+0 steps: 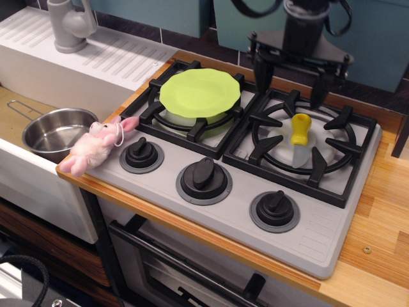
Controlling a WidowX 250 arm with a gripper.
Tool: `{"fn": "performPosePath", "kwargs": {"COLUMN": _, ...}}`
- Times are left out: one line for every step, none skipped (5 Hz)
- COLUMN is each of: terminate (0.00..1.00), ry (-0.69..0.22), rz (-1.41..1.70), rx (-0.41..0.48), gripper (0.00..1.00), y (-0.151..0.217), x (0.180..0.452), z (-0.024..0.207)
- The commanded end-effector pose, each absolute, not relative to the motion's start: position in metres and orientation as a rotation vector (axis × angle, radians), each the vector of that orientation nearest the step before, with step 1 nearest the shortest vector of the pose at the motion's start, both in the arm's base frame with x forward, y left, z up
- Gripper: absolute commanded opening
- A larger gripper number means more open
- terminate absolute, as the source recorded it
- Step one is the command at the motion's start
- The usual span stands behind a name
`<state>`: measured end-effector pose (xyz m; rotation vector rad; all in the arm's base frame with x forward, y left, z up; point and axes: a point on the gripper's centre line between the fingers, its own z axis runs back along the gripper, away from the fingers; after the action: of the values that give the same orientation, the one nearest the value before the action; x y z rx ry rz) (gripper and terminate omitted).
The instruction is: End effector reaching knife
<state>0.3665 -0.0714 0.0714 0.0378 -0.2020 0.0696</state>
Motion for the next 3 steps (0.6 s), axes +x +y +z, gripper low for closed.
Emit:
{"fn": "performPosePath", "kwargs": {"terminate": 0.0, "ry": -0.264, "rz": 0.064, "rx": 0.033, "gripper": 1.0, "y": -0.074, "x": 0.372, "z": 0.074}}
{"fn": "performPosePath", "kwargs": {"terminate": 0.0, "ry": -0.269, "rz": 0.074, "rx": 0.036, "gripper": 1.0, "y": -0.078, "x": 0.37, "z": 0.069}}
{"fn": "performPosePath", "kwargs": {"terminate": 0.0, "ry": -0.281, "rz": 0.094, "rx": 0.031, "gripper": 1.0, "y": -0.083, "x": 0.367, "z": 0.06}}
